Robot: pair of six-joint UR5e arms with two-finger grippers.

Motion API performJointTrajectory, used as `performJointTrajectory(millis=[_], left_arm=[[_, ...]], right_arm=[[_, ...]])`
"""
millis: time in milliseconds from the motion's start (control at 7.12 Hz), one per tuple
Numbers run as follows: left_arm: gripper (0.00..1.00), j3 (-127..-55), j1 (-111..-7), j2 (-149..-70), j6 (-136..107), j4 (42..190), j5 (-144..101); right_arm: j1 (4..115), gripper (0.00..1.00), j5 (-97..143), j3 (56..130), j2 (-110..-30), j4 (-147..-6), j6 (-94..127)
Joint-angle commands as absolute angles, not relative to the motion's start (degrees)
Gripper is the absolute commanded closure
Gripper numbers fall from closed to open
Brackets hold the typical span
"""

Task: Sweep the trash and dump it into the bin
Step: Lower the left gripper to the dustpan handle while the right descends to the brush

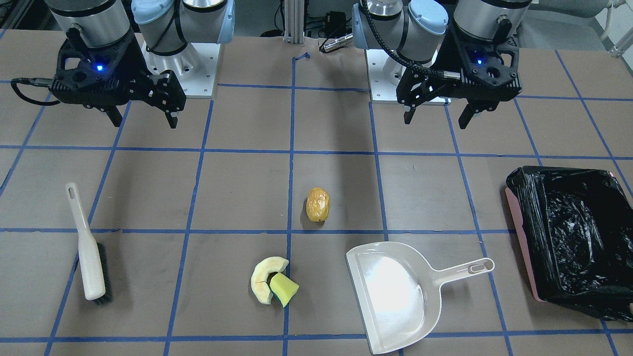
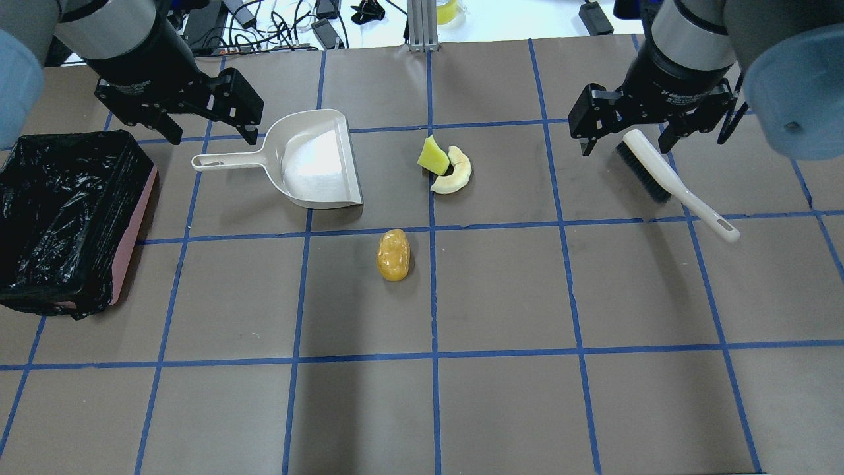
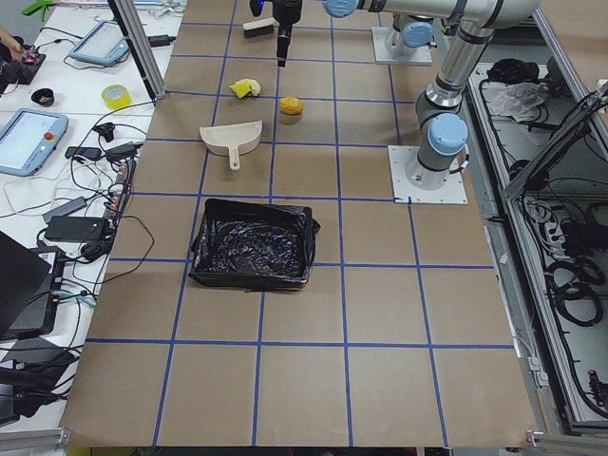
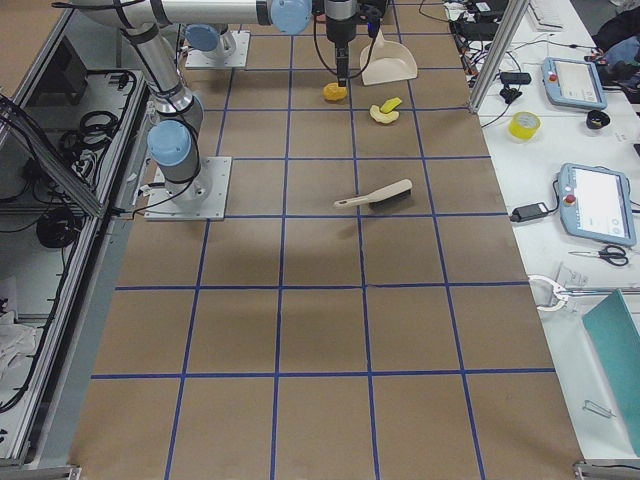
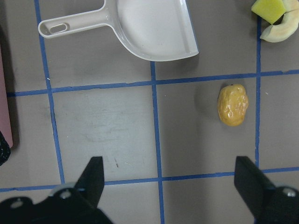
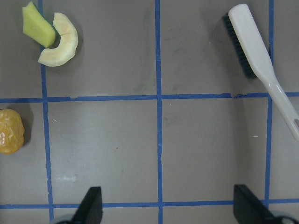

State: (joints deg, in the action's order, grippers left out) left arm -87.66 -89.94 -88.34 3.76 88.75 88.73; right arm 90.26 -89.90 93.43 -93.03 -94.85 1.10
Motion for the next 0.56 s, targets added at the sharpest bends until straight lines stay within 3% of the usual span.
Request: performJointTrajectory(millis=[0, 421], left_arm=[[0.00, -87.7, -89.9, -88.6, 3.8, 88.9, 88.7], [0.00, -87.6, -84.5, -92.7, 26.4, 86.1, 88.5]], right_arm=[[90.3, 0.00, -90.2, 93.5, -93.0, -94.4, 1.0], [89.7, 0.00, -90.6, 93.6, -92.7, -94.1, -0.4]])
